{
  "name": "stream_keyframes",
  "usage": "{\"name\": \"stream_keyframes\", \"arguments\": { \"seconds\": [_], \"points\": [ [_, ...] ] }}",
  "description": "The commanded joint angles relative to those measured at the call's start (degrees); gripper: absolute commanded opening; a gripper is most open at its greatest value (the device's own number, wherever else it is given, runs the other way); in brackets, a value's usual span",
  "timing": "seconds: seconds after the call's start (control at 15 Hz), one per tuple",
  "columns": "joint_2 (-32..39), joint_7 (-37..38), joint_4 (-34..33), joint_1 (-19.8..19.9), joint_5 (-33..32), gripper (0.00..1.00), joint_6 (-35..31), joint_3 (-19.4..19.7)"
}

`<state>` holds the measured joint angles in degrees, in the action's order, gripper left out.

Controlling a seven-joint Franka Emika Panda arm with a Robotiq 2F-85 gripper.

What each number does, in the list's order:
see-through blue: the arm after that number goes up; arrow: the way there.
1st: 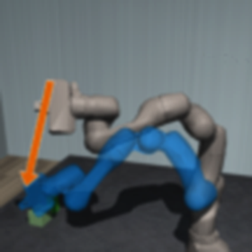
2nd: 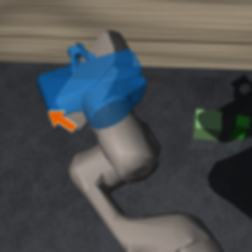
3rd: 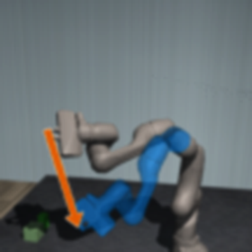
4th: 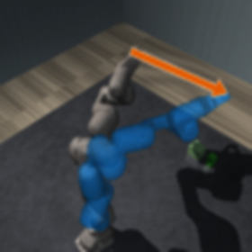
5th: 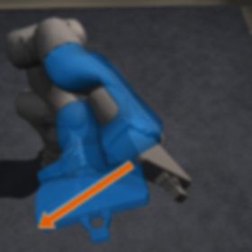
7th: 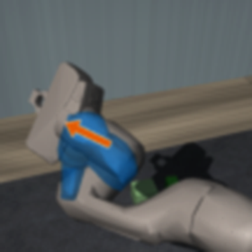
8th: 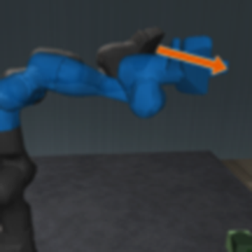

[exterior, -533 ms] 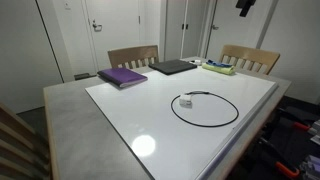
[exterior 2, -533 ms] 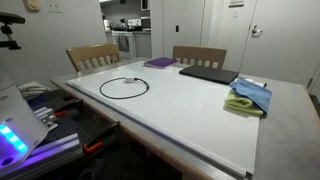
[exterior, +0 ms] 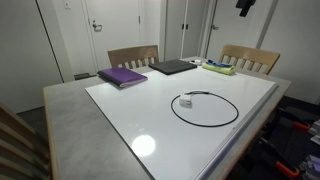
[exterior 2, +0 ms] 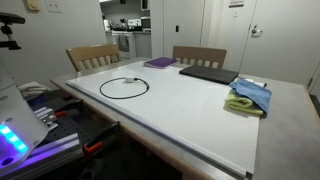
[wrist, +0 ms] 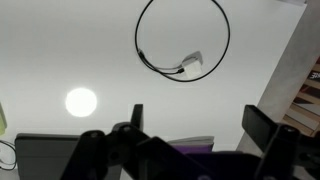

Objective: Unfold the charger

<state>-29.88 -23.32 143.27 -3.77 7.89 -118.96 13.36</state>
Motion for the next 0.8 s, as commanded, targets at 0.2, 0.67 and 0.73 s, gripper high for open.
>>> {"name": "stream_keyframes", "arguments": {
  "seconds": [0.2, 0.67, 0.73],
  "points": [
    [4.1, -0.4, -0.2, -0.2, 2.2, 1.00, -2.2, -2.4],
    [9.2, 3.1, 1.9, -1.2, 4.2, 1.00, -9.6, -7.2],
    [9.8, 4.2, 2.1, -1.2, 4.0, 1.00, -10.9, -7.9]
  ]
}}
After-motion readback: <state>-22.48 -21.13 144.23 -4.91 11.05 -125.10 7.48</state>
